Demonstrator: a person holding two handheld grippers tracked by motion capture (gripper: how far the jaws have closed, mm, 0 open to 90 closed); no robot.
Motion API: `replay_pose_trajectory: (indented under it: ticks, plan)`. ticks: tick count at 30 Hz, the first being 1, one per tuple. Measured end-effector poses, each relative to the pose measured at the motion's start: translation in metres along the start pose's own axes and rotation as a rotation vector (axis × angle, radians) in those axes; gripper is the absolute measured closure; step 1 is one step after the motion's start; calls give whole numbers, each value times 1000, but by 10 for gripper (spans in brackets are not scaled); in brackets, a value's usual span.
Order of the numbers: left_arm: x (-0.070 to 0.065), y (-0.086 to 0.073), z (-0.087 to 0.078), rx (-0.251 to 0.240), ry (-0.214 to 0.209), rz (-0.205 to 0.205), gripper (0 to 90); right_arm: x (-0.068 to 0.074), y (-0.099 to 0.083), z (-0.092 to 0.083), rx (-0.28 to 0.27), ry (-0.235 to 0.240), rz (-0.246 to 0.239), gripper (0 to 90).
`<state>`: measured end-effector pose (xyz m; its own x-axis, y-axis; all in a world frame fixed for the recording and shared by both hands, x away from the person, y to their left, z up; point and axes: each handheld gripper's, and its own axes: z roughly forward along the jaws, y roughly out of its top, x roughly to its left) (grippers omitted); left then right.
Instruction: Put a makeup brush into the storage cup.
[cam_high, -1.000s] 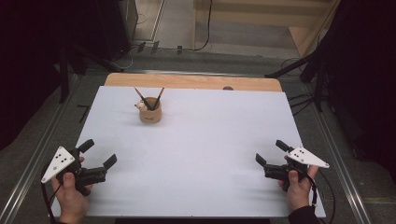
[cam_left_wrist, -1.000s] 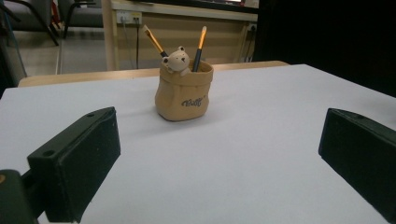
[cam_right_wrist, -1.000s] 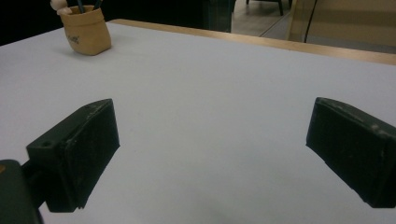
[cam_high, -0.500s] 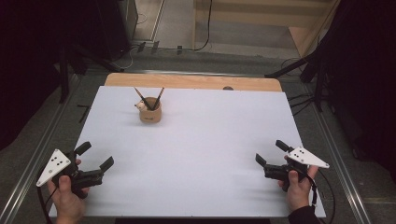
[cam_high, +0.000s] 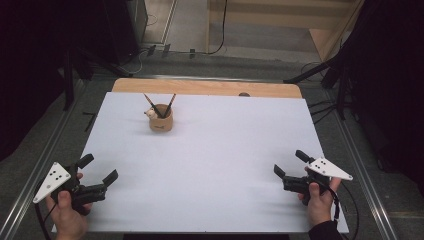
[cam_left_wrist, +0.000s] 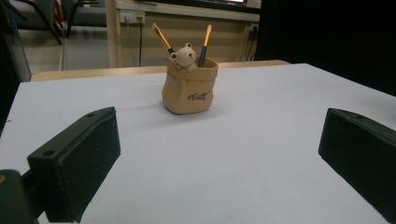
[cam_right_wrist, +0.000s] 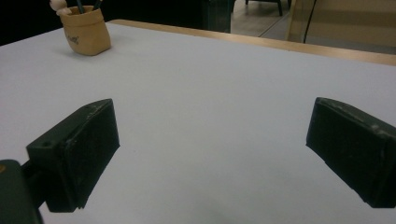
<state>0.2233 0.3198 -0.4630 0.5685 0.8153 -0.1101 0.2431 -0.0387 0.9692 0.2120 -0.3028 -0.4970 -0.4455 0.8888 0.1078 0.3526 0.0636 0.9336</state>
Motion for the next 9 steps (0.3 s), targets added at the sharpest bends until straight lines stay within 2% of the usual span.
replay_pose_trajectory:
  ticks: [9]
  plan:
    - [0, 0, 1, 2, -1, 1, 0, 0, 0, -1, -4, 3, 3, 26]
